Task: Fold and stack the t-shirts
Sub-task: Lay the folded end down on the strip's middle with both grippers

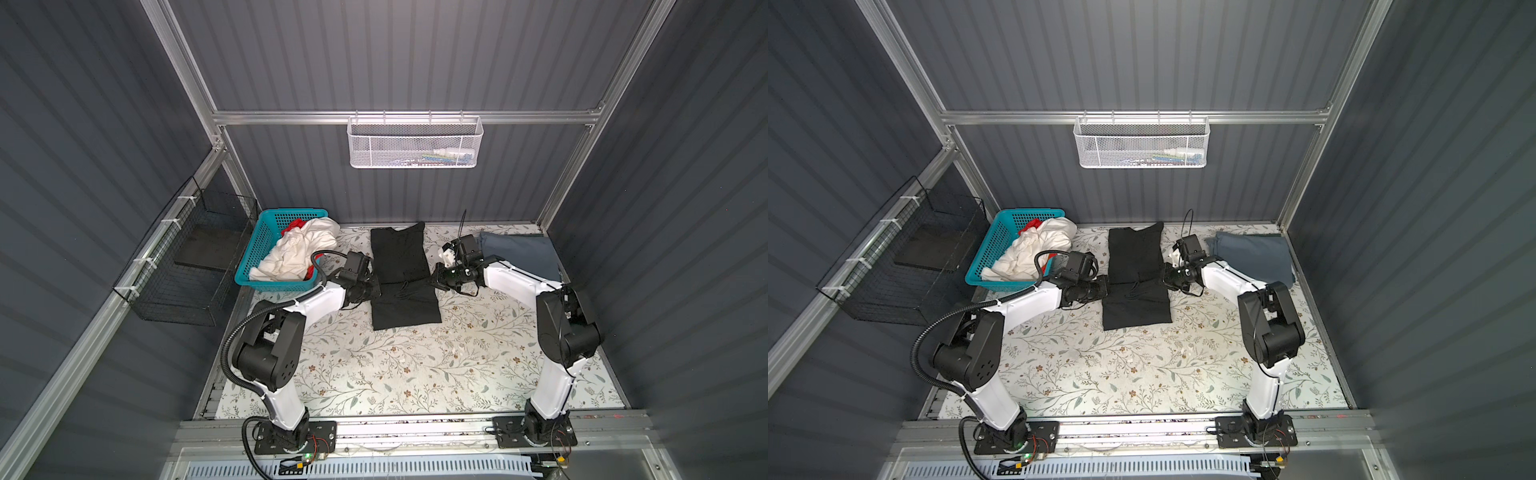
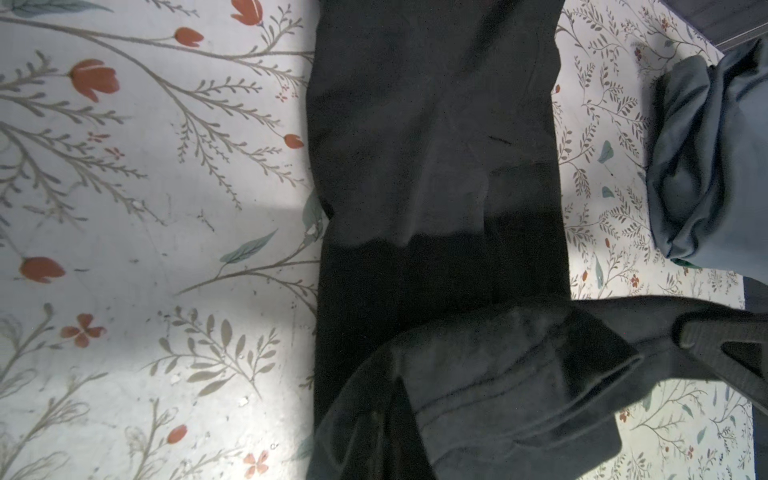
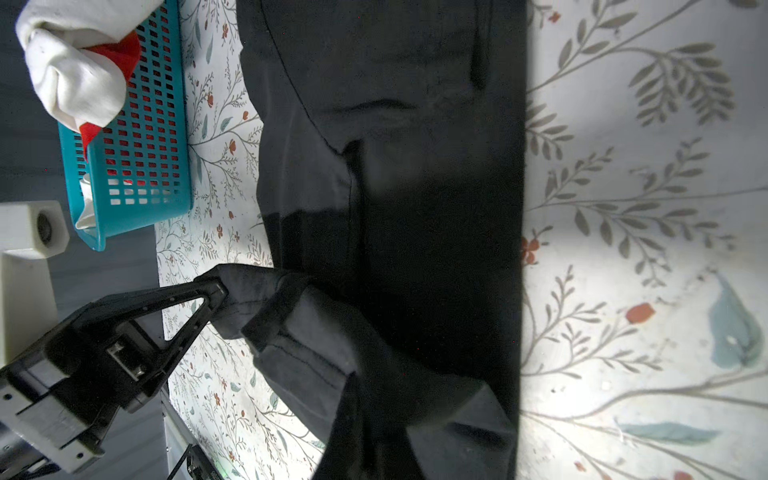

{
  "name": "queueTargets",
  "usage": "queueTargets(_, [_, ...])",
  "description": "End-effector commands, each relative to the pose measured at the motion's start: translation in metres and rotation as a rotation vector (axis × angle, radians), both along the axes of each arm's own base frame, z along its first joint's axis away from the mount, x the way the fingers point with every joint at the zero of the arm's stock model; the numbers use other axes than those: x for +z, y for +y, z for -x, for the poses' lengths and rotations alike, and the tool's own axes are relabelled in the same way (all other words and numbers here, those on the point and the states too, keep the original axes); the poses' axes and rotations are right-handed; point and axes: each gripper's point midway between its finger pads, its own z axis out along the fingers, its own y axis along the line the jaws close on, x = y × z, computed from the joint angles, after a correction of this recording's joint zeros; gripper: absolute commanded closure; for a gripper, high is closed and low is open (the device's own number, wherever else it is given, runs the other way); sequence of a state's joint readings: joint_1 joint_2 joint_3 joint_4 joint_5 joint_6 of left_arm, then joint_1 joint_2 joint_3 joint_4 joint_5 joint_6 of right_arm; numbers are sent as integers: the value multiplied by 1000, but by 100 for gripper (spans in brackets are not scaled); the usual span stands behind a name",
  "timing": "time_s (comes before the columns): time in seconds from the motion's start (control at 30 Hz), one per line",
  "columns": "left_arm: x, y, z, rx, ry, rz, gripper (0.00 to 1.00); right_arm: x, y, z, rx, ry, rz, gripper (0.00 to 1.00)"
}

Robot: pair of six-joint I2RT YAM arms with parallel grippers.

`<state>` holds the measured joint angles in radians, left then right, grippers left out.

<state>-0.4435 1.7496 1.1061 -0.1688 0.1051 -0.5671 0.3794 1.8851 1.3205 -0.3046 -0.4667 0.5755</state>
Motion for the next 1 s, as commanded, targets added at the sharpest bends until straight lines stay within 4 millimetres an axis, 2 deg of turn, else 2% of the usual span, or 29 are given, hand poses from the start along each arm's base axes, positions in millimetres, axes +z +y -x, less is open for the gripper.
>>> queueTargets(0.0, [1,1,-10,-9,-15,-4,100,7,4,-7,9,1,-48,100])
queueTargets(0.5, [4,-7,-29,-39,-27,24,100,-1,-3,-14,-12,33,-80,100])
queueTargets(0.53, [4,-8,-29,-41,-27,26,100,-2,-3,-14,-10,37,-83,97])
queueTargets(0.6, [5,-8,-31,-42,-27,27,100,-2,-4,-15,-10,35,-84,69])
queueTargets(0.7, [8,-6,-31,-61,-26,-1,100,1,-8,-16,-2,25,-70,50])
queueTargets(0.73, [9,-3,-30,-69,-18,-30,86,1,-10,-15,4,21,-52,40])
queueTargets(0.8, [14,6,-27,-64,-30,-76,69,1,-16,-13,14,12,-7,30])
queueTargets(0.9, [27,19,-22,-46,-89,-120,30,1,-28,-6,17,10,54,26])
queueTargets(0.97, [37,25,-18,-44,-123,-139,18,3,-33,-1,12,3,66,26])
